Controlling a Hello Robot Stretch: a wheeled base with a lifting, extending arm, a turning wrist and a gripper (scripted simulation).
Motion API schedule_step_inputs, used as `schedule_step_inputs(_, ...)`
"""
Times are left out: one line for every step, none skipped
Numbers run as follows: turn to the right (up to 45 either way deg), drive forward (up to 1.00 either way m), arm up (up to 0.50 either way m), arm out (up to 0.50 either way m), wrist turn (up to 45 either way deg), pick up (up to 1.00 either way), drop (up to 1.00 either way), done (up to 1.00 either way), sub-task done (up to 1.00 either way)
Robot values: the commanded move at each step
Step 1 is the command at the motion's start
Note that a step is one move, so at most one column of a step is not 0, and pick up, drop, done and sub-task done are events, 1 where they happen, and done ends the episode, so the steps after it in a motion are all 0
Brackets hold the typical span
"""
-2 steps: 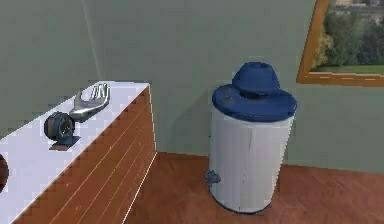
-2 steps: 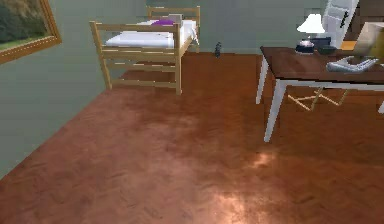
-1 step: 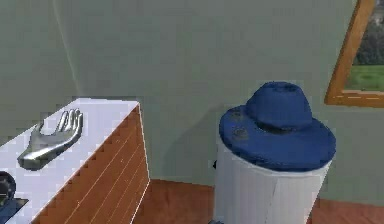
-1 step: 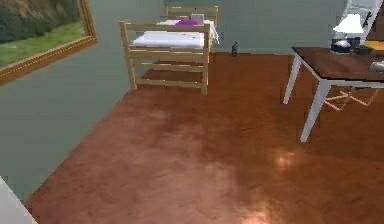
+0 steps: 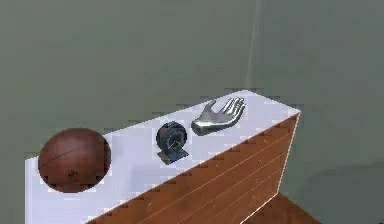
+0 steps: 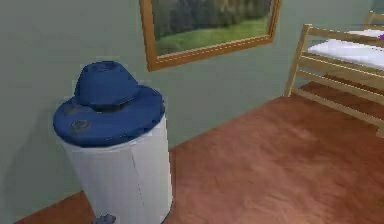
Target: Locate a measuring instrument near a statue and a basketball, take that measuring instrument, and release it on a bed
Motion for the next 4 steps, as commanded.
schedule_step_inputs(-45.0,0.0,0.0,0.0,0.0,0.0,0.0,0.0,0.0)
schedule_step_inputs(-45.0,0.0,0.0,0.0,0.0,0.0,0.0,0.0,0.0)
schedule_step_inputs(0.0,0.0,0.5,0.0,0.0,0.0,0.0,0.0,0.0)
schedule_step_inputs(0.0,0.0,0.38,0.0,0.0,0.0,0.0,0.0,0.0)
